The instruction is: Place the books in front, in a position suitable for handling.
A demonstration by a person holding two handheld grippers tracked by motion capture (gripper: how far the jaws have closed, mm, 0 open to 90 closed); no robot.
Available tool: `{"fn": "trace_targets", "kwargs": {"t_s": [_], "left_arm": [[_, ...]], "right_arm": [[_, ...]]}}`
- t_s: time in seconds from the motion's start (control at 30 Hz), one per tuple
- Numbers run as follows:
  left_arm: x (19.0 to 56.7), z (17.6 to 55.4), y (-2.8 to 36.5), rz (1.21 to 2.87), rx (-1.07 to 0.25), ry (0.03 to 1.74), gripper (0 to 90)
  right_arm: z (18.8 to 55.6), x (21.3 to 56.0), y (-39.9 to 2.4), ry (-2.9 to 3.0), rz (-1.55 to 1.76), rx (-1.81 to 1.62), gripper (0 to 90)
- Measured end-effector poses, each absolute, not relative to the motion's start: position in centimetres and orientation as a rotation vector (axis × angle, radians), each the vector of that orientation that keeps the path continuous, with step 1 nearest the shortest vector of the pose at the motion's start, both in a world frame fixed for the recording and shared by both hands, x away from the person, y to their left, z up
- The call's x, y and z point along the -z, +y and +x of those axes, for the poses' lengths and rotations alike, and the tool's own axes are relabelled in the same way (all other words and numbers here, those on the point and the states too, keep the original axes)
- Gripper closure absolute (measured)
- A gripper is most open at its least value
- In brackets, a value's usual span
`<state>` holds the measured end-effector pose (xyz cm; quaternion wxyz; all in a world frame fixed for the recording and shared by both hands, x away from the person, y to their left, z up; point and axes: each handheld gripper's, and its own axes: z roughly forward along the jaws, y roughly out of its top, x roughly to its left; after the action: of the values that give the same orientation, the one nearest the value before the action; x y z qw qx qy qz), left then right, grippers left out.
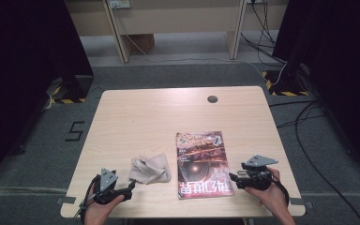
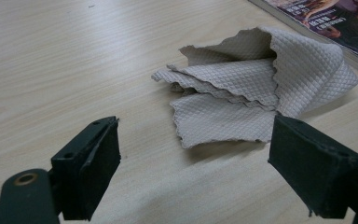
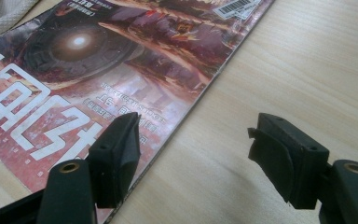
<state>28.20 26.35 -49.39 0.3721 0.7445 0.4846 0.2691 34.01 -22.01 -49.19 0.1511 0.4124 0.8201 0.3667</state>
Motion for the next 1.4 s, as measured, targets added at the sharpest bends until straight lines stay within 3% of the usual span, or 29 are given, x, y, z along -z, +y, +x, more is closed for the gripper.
{"fn": "trace_targets", "kwargs": {"t_s": [0.63,1.4], "left_arm": [[49.5,28.2,26.4,1.905,-0.685,1.251,15.7],[49.4,28.3,26.5,1.912,-0.688,1.259,15.7]], "right_arm": [[34.7,48.0,-18.6,2.358,1.083,-1.132,34.6],[36.7,46.2,-5.2,2.518,0.779,-1.247,38.2]]}}
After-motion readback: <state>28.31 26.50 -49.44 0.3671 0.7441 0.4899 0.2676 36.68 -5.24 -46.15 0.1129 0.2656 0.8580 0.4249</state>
